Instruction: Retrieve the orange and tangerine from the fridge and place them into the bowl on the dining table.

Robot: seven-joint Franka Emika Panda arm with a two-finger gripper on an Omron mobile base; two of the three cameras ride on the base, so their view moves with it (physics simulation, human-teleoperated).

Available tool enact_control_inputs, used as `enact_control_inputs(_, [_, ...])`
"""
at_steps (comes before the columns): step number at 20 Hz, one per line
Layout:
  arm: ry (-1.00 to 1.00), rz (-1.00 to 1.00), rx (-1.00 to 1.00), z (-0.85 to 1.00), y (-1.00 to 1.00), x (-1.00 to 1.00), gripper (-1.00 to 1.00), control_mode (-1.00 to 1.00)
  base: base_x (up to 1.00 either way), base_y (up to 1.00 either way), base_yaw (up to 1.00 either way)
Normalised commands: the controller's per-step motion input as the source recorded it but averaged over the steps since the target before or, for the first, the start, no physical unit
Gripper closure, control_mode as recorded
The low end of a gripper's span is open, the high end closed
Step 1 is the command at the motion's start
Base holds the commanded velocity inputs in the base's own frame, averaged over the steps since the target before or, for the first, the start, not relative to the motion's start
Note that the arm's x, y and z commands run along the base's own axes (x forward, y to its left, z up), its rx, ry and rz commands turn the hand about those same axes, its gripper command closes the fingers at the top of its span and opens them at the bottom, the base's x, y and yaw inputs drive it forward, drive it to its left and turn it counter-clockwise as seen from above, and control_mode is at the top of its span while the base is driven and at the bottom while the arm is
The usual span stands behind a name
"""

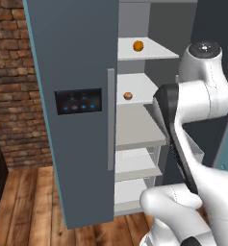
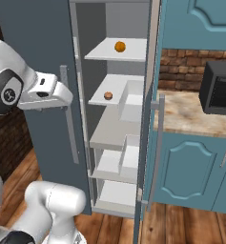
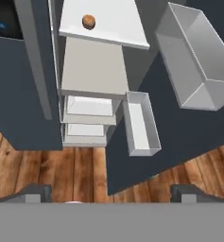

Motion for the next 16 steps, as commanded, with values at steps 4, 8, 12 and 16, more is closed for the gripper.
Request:
enact_control_inputs(4, [-0.20, 0.04, 0.07, 0.00, 0.03, -0.19, -1.00, -1.00, 0.00, 0.00, 0.00])
enact_control_inputs(8, [-0.19, 0.02, 0.08, 0.00, 0.00, -0.55, -1.00, -1.00, 0.00, 0.00, 0.00])
enact_control_inputs(12, [-0.20, 0.01, 0.07, 0.00, 0.00, -0.70, -1.00, -1.00, 0.00, 0.00, 0.00])
enact_control_inputs(16, [-0.20, 0.02, 0.09, 0.00, 0.00, -0.56, -1.00, -1.00, 0.00, 0.00, 0.00])
